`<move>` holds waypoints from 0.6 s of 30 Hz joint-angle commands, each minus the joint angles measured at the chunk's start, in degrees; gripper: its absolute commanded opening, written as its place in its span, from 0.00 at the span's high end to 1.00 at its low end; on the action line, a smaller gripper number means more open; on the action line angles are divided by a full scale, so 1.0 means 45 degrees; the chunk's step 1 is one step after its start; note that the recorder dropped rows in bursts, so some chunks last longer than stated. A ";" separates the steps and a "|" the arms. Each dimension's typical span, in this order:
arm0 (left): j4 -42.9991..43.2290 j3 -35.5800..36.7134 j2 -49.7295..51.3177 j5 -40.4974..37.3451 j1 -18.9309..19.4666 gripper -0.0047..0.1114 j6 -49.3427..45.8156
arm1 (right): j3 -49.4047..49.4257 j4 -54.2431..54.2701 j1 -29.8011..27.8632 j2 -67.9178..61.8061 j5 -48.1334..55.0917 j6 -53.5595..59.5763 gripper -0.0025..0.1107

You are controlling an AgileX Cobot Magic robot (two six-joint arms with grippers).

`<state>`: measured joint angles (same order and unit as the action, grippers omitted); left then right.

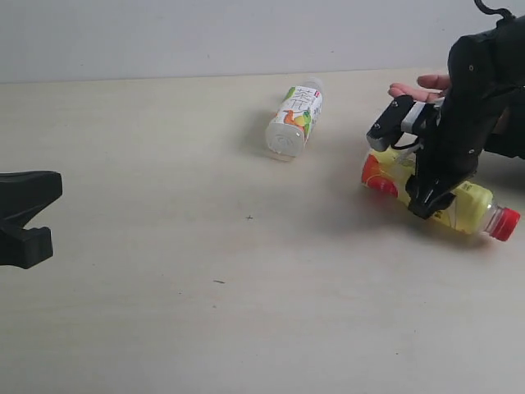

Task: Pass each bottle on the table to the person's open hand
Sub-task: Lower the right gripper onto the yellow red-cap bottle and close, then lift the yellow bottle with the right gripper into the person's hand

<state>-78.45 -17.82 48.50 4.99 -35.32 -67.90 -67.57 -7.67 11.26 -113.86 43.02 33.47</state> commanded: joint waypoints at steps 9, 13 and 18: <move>-0.0068 0.0062 -0.0094 0.0023 -0.0021 0.96 0.0102 | -0.2751 0.1545 -0.0022 0.2843 0.3386 -0.6062 0.98; -0.0068 0.0062 -0.0094 0.0023 -0.0021 0.96 0.0102 | -0.4424 -0.0888 -0.0019 0.2764 0.3829 -0.9261 0.98; -0.0068 0.0062 -0.0094 0.0023 -0.0021 0.96 0.0102 | -0.5734 -0.1481 -0.0161 0.2043 0.4703 -0.9891 0.98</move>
<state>-78.45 -17.82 48.50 4.99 -35.32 -67.90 -90.81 -13.53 11.14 -102.80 61.98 -9.77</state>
